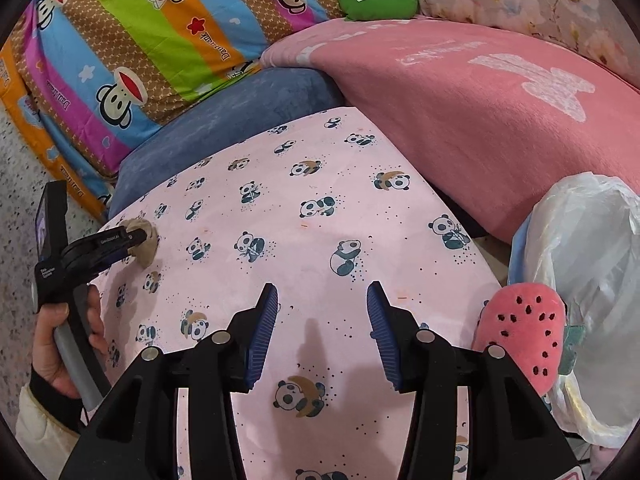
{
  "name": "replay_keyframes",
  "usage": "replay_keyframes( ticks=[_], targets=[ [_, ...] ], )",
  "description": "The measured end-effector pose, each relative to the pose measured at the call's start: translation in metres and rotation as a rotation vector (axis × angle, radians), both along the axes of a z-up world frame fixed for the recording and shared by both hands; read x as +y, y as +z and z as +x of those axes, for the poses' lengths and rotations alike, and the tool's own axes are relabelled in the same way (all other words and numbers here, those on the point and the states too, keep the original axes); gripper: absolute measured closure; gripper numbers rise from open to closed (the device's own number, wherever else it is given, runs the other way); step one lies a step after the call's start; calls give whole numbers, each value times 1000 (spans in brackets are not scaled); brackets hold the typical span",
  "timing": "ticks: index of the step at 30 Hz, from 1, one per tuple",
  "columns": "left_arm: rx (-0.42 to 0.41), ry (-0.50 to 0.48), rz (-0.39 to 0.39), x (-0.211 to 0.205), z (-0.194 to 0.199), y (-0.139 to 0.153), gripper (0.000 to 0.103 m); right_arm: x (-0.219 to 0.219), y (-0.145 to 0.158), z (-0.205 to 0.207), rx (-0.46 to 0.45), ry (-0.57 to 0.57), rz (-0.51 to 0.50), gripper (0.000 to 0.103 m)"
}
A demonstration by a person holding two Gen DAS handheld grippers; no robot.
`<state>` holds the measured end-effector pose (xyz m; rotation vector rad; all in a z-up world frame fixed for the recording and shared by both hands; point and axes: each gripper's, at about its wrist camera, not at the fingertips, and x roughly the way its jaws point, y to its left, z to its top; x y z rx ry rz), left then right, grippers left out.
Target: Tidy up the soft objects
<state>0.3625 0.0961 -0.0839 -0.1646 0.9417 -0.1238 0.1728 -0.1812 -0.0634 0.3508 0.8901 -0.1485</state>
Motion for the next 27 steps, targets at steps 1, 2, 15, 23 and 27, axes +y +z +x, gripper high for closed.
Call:
replay_keyframes(
  ticks=[1,2,15,23,27],
  targets=[
    [-7,-4,0,-1,-4,1,82,0,0,-1,2,0,0,57],
    [-12,-8,0,-3,-8,3,84,-1,0,-2,1,1,-1,57],
    [-66,-189,38,-82,-110,40,86,-39,12,-51,-18,-79,-19,57],
    [-35,-292,21,-145,-170,41,86,-59,15,-90,-11,-97,-28,57],
    [-17,-343,5,-173,-196,39,86,-72,11,-108,4,-129,-64,57]
  ],
)
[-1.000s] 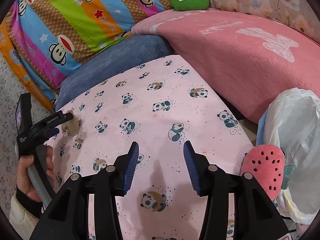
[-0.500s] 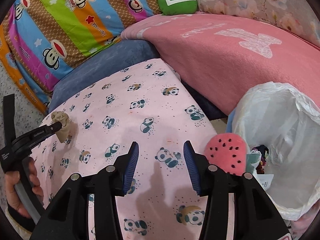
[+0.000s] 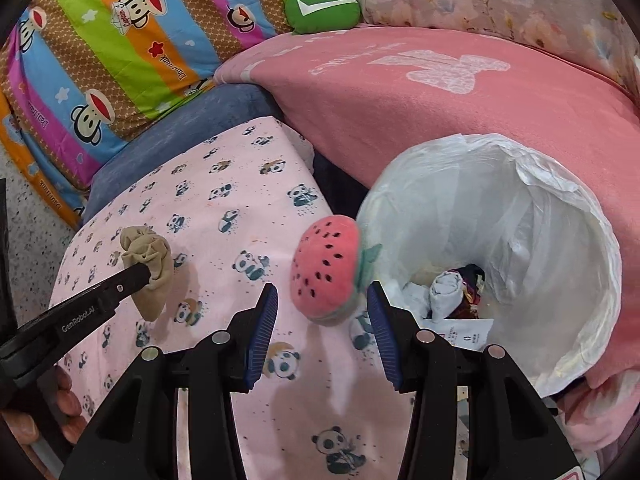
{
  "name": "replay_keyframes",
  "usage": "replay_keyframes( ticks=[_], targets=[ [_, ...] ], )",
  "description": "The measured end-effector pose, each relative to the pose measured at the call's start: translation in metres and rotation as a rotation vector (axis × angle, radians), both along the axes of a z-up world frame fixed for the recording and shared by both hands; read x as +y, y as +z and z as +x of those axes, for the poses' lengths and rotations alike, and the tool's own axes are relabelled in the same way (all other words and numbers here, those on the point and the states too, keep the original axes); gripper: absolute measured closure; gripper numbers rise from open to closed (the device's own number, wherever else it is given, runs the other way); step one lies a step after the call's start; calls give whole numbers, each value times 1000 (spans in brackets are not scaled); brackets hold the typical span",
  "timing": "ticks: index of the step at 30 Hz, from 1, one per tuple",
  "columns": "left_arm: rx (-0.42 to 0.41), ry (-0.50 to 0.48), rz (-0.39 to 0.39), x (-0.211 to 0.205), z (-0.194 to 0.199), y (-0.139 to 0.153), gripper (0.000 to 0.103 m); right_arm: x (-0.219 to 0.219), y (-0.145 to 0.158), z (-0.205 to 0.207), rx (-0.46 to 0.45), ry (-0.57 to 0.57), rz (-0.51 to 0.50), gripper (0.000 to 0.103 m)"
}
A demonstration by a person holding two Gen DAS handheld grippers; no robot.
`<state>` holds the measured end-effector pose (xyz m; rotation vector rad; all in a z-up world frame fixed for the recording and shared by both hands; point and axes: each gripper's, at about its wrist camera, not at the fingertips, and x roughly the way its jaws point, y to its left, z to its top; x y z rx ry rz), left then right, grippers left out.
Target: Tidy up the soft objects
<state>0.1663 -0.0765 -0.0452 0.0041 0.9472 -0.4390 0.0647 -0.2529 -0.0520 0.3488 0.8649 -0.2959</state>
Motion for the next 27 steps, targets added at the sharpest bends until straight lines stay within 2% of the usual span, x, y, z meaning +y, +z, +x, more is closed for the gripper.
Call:
replay_keyframes(
  ticks=[8,21,24,26,27],
  targets=[
    [42,-58,-9,-38,-30,-9,86,-18,-10,-9,28,-34,-23,57],
    [80,-49,-19,-41,-24,-19,86,-10,-20,25,43,16,-29,57],
    [86,-48,-17,-41,-21,-22,86,-9,-22,30,49,32,-11,65],
    [87,-48,-16,-41,-20,-22,86,-6,-24,32,53,50,-3,77],
    [86,-49,-16,-40,-20,-22,86,-5,-24,33,55,55,-7,77]
  ],
)
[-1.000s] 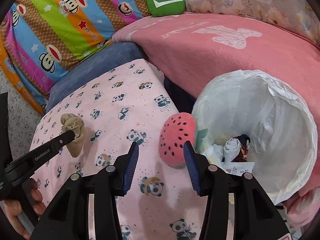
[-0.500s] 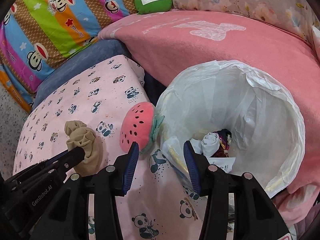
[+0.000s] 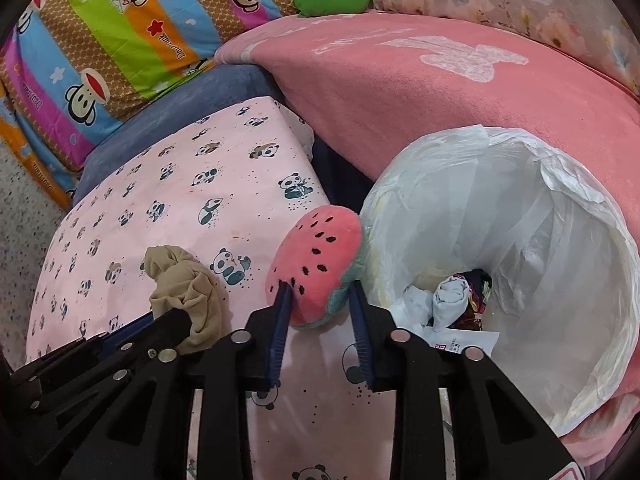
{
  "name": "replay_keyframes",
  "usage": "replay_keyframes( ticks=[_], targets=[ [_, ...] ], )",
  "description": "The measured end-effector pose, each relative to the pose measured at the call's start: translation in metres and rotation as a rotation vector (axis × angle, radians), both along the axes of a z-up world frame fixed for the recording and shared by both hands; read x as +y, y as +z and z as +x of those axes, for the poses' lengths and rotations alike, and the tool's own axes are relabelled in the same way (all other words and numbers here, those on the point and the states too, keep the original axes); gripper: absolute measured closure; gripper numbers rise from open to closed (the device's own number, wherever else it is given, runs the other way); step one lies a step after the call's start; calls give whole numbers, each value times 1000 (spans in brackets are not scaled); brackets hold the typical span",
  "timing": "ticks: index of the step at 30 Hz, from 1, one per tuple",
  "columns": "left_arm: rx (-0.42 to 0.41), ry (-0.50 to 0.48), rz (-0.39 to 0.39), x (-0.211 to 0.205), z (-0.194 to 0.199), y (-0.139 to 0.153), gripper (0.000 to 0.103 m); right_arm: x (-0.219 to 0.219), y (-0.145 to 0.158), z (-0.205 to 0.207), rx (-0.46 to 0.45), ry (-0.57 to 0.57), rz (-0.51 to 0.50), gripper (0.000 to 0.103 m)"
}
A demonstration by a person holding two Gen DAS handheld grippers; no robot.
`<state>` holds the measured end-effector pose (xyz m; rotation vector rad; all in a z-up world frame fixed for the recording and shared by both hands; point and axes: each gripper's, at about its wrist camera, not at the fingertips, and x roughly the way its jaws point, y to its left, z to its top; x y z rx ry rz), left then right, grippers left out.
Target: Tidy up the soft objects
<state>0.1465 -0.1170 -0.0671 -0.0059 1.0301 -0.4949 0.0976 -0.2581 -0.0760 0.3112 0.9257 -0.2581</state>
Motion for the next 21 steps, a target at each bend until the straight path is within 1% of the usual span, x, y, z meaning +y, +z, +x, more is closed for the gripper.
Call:
replay_keyframes(
  ticks=[5,8,15,21],
  targets=[
    [-1,2,4,-1,0,1,86,2,3,-1,-9,14,0,86],
    [-8,1,8,-1,-2,5,86,1,9,-5,-33,13,1,88],
    [-40,-19,13,-12,-11,21,86,-10,26,-19,-91,-15,29,88],
    [-68,-63,15,-37,-22,36,86,-35,41,-37,-143,-96,44,88]
  ],
)
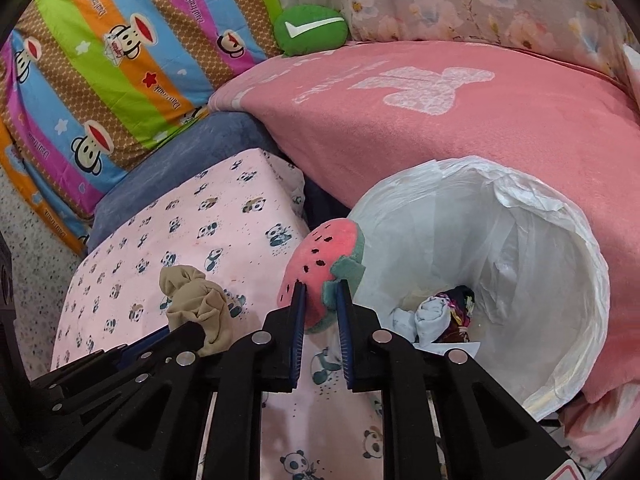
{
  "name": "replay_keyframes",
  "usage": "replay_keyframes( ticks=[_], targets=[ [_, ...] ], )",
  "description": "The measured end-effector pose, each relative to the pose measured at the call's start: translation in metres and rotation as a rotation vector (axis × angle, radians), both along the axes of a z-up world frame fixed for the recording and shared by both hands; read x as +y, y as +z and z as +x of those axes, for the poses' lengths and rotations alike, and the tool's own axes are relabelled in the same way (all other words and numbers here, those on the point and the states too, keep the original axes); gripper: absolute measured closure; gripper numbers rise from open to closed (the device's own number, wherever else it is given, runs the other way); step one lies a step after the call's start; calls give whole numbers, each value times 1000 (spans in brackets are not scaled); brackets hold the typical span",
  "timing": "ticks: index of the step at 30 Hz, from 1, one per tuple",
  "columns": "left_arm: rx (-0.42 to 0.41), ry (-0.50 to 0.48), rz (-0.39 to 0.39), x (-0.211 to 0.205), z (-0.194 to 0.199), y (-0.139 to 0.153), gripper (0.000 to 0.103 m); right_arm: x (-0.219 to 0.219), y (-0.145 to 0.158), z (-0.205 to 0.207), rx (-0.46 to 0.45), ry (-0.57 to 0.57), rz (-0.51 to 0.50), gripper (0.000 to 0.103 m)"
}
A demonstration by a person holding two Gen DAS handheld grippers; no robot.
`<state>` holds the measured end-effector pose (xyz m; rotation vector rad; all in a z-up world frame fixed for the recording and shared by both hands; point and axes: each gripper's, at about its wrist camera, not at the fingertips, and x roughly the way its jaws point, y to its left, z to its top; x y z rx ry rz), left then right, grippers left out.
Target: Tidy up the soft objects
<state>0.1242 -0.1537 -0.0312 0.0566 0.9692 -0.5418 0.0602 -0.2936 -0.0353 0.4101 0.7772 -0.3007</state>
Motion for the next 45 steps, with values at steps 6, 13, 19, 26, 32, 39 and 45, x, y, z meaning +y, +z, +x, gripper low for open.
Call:
replay_keyframes(
  ticks=[6,13,19,26,32,39,45],
  targets=[
    [-16,-71,-1,-38,-13,10,85,-28,12,-22,-16,-110,-54,88],
    [-6,-152,-13,-80,-23,13,85,-65,14,-46,-27,-202,-19,88],
    [1,-198,-12,-103,-28,9,85,-83,13,-58,-28,-252,-9,89],
    [0,-212,-13,-112,-29,6,82,-89,11,-62,-23,-266,-12,89],
    [-26,-203,-16,-111,-30,9,62,-91,13,-65,-24,-276,-24,79],
    [-36,-181,-14,-104,-26,14,60,-90,13,-68,-23,-271,-28,68],
    [-51,-131,15,-83,-28,8,54,-81,12,-67,10,-238,-40,48]
  ],
)
